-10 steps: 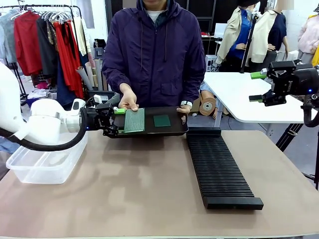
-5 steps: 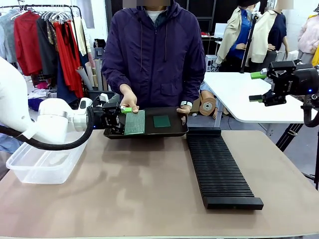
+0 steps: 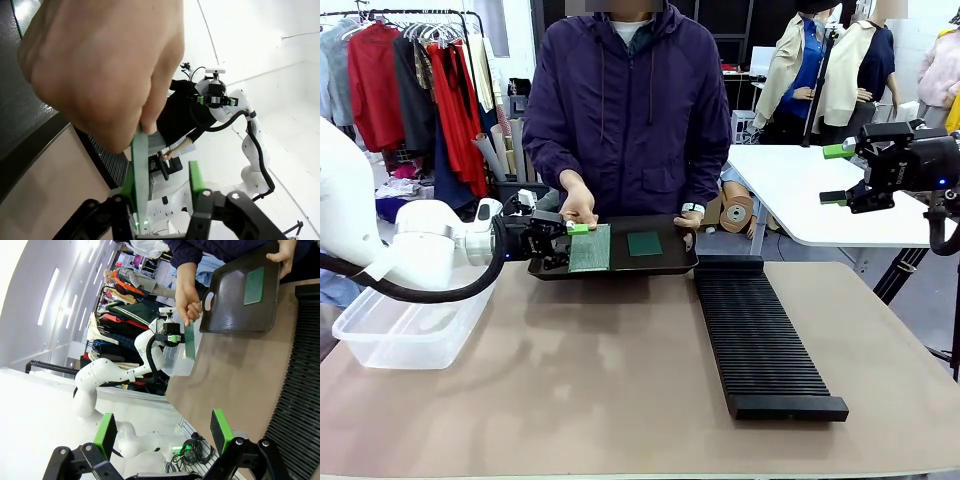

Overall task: Sort PCBs into racks and boxes based on the side picked up.
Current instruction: Pick up the Blank PCB handed by the Human, then if the short side of the Blank PCB is picked up, insert it into the PCB Rack ; if the long side is picked up, place it in the Organizing box.

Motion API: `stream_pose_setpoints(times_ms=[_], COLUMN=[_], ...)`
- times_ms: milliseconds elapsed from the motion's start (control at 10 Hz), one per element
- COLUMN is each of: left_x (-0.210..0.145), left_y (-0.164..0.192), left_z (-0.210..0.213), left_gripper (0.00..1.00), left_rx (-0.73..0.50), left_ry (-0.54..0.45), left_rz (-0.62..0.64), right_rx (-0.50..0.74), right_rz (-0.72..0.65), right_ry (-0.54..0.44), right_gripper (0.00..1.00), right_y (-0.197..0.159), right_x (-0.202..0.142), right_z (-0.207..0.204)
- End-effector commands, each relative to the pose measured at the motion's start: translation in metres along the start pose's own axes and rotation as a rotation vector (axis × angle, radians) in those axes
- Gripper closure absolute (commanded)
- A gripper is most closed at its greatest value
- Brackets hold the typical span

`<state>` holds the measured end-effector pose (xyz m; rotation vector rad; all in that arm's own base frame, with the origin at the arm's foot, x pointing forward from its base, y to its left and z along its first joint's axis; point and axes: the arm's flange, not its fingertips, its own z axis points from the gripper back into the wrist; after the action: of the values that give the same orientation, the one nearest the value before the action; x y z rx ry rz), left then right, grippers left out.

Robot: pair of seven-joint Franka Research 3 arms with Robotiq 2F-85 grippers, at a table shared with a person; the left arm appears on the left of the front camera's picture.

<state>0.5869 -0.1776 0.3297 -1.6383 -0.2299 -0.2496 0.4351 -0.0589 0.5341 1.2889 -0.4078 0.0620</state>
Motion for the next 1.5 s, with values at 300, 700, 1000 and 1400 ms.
stream_pose_setpoints(times_ms=[300,700,1000,1400], left_x=[0.0031,0.0037,0.0005,0.0005], left_y=[0.0001,-0.0018,0.0005,0.0005], left_z=[0.0001,0.0034,0.0017,0.0017], left_gripper=[1.00,1.00,1.00,1.00], left_rx=[-0.012,-0.017,0.001,0.001], left_ry=[-0.024,-0.011,-0.004,-0.004], left_rz=[-0.010,0.000,0.001,0.001], right_rx=[0.007,0.007,0.007,0.007], right_rz=[0.008,0.008,0.008,0.008], right_ry=[0.001,0.001,0.001,0.001], right_gripper=[0.00,0.00,0.00,0.00], right_y=[0.0028,0.0028,0.0028,0.0028], right_x=[0.0017,0.0017,0.0017,0.0017], right_z=[0.0001,0.0001,0.0001,0.0001])
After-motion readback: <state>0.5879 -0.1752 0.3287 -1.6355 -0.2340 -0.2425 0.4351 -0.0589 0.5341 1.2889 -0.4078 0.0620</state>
